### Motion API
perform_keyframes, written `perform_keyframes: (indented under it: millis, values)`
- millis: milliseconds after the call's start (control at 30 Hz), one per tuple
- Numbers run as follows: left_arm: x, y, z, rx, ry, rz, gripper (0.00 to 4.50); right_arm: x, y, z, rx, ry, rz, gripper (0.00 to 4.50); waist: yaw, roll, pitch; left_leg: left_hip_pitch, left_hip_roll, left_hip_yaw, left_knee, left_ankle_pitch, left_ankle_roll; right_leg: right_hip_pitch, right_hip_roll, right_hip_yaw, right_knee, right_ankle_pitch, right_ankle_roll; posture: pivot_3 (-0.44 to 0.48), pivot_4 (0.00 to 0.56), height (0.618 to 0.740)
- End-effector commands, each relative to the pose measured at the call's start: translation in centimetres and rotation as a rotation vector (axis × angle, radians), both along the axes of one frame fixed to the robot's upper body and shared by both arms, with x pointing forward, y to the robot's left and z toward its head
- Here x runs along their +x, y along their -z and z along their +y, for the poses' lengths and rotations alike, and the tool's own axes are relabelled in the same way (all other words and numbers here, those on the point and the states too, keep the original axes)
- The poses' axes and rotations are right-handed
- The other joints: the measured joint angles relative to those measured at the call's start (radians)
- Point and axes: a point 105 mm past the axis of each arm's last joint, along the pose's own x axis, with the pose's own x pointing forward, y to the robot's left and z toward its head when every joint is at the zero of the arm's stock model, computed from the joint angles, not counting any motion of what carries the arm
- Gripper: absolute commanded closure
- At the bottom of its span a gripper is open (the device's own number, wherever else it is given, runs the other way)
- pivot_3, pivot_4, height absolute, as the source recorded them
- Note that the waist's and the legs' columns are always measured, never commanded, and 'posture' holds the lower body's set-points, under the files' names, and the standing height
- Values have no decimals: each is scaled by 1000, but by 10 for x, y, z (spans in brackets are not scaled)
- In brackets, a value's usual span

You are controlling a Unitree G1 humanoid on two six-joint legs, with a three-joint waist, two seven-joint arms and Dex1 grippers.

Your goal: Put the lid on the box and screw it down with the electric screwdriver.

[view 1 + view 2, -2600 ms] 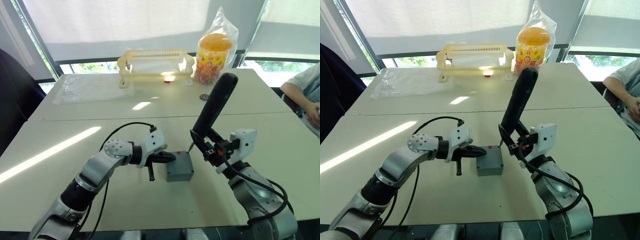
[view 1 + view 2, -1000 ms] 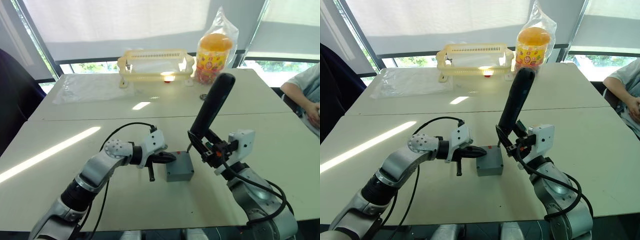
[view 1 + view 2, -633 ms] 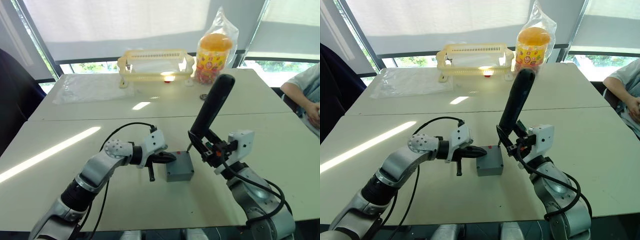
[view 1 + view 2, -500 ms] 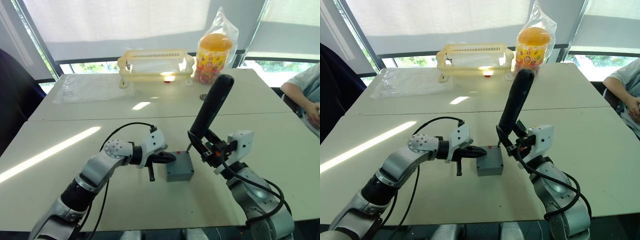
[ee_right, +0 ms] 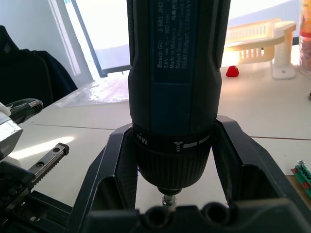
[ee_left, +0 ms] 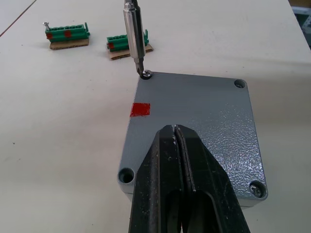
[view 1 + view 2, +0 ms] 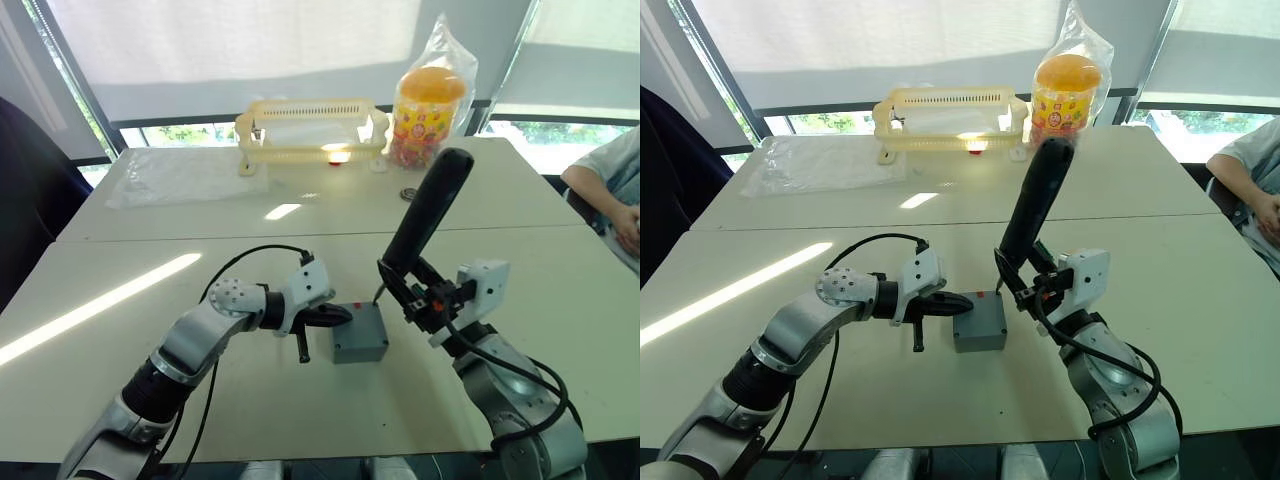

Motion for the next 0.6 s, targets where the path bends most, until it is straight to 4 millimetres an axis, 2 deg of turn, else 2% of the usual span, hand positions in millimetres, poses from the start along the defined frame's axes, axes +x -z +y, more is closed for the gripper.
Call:
perform_keyframes:
  millis: [33,600]
  values:
    - [-4,7,-1,23,8,20,4500,-10,-27,3,13,-17,-110,2730,0,0,0,0,0,0,0,0,0,0,0,0,0,0,0,0,150,740]
    - [-4,8,0,26,5,20,4500,-10,-27,8,15,-30,-94,2730,0,0,0,0,0,0,0,0,0,0,0,0,0,0,0,0,150,740]
